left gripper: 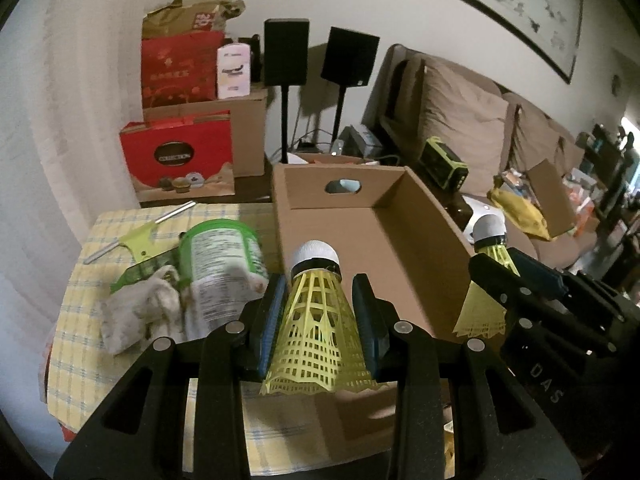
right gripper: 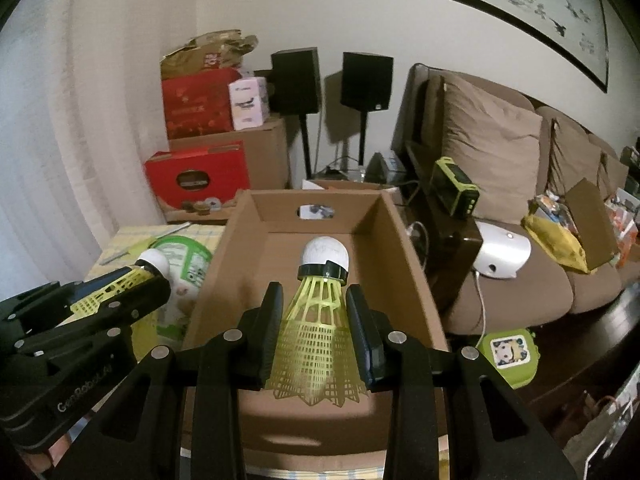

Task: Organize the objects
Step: 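Carry both held shuttlecocks over the open cardboard box with both grippers, then lower the shuttlecocks into the box and open both grippers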

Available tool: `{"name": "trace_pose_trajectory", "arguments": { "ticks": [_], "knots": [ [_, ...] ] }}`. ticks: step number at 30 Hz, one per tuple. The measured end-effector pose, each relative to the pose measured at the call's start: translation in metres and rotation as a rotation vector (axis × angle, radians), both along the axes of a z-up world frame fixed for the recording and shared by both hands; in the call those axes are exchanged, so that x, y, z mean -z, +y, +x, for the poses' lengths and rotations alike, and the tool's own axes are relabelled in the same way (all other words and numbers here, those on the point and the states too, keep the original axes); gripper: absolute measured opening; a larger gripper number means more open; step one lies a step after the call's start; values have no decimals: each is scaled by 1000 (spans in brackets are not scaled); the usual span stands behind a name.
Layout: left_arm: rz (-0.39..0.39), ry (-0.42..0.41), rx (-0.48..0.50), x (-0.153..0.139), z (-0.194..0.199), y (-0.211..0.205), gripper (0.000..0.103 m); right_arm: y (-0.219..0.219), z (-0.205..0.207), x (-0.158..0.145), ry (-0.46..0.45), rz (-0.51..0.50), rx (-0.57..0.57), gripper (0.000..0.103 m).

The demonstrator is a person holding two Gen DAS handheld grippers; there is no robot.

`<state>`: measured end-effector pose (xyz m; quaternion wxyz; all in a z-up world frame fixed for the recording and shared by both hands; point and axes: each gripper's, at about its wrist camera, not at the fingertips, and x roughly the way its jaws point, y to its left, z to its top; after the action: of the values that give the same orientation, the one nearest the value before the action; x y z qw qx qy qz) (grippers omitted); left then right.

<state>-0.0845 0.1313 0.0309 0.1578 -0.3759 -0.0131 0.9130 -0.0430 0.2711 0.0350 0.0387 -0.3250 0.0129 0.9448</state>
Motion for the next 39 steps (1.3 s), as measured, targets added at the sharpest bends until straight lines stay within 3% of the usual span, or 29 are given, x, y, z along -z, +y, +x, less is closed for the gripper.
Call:
{"name": "trace_pose_trajectory", "arguments": {
  "ticks": [17, 27, 29, 34, 39],
  "knots": [
    [-20, -65, 70, 39, -9, 48, 31, 42, -10, 42, -82, -4, 67, 33],
    [-57, -111, 85, 57, -8, 59, 31, 55, -18, 77, -191, 28, 85, 35],
    [-61, -106, 84, 56, -7, 58, 33, 57, -18, 82, -203, 33, 89, 35],
    [-57, -82, 71, 51, -4, 52, 60, 61, -15, 82, -199, 21, 103, 47],
    [-56, -48, 57, 42, -2, 43, 69, 61, -13, 72, -179, 7, 103, 52]
  ]
}}
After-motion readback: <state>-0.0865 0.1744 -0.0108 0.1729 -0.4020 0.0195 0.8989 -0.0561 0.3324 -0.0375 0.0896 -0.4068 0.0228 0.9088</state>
